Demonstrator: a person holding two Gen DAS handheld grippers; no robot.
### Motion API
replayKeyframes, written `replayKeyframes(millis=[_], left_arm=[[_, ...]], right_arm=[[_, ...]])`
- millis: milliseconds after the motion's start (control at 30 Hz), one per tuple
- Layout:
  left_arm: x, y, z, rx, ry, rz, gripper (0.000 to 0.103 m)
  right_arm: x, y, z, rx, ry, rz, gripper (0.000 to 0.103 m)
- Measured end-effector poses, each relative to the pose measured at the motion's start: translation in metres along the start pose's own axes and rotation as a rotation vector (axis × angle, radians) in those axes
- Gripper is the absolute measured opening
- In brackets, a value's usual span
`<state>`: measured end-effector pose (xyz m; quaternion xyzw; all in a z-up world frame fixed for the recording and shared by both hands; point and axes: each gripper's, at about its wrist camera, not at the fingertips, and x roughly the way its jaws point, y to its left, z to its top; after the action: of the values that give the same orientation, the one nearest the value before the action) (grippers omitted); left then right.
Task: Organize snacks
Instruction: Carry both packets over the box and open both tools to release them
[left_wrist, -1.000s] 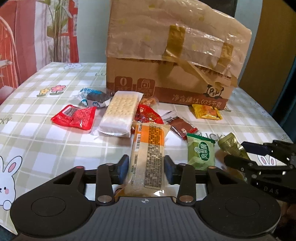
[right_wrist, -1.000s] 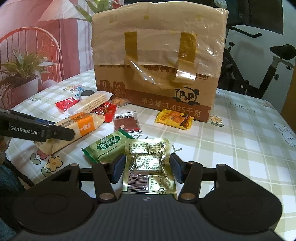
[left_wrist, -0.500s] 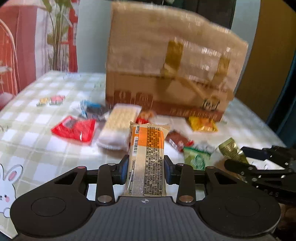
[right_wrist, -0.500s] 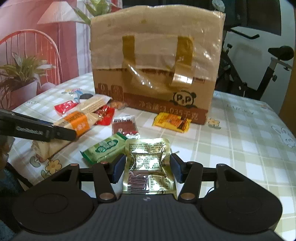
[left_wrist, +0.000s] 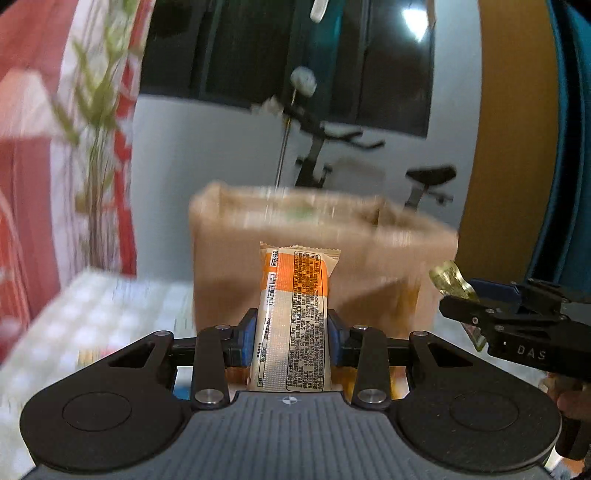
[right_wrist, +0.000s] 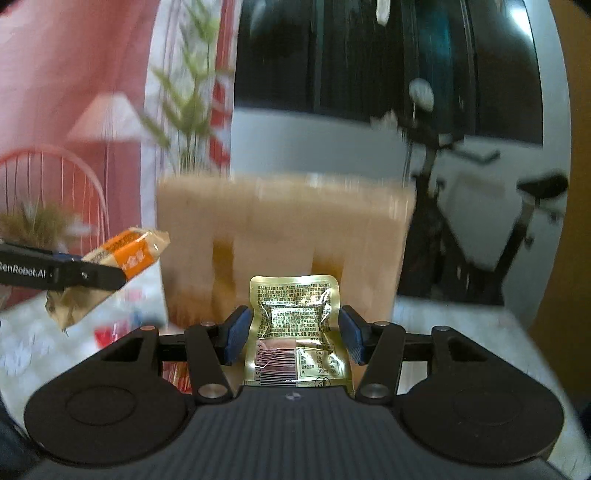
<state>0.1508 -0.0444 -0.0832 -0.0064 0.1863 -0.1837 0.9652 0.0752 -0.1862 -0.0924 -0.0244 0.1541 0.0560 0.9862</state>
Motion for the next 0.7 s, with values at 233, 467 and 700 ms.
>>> replayKeyframes(millis=[233,467,700], left_arm=[[0.037,0.003,0.067,-0.002,-0.057,-0.001,0.039],[0.088,0.013,0.105,0.023,-0.033,0.072,0.039],[0.13,0.022,0.103,0.037,0.035,0.098,0.041]], right_arm=[[0.027,-0.023,0.071,-0.04,-0.136,0.018,0.055],[0.08,-0.031,0.105,-0.063,-0.153,0.013,0.055],[0.116,-0.045,0.11,0.029,-0.078,0.015,0.056]])
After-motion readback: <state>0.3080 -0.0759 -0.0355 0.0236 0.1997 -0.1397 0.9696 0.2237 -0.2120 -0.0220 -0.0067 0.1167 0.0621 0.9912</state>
